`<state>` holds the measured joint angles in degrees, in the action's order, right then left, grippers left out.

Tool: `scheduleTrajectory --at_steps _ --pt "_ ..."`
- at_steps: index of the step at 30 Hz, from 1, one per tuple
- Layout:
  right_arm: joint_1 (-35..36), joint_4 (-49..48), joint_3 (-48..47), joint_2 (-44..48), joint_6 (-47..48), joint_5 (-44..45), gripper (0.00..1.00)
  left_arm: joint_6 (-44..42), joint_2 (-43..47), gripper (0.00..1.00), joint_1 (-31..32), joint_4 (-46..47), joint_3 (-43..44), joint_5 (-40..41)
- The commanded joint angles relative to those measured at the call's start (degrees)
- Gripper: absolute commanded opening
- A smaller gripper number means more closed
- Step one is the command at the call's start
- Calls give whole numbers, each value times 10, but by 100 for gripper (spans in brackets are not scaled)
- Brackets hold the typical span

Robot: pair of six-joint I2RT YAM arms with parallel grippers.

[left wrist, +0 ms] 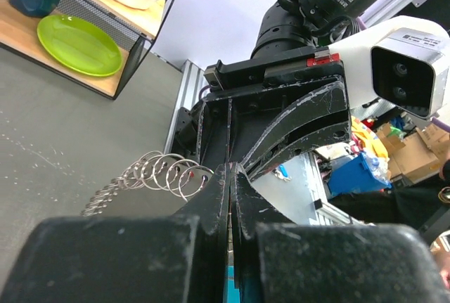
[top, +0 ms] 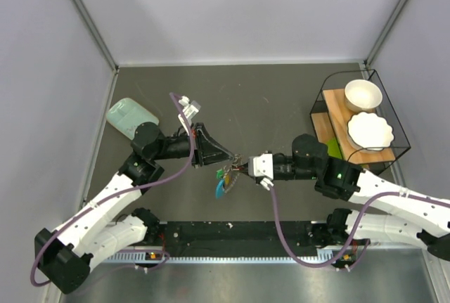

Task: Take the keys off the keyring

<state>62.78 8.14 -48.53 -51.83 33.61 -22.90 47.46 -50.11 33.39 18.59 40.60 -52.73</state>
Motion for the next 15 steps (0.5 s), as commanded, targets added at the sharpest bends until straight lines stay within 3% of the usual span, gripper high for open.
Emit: scheduleTrajectory --at_steps 1,15 --pt "15 1 -22 -8 -40 4 0 -30 20 0 -5 19 5 47" --pt "15 -9 -37 -9 -98 84 0 -213 32 0 -5 -168 31 98"
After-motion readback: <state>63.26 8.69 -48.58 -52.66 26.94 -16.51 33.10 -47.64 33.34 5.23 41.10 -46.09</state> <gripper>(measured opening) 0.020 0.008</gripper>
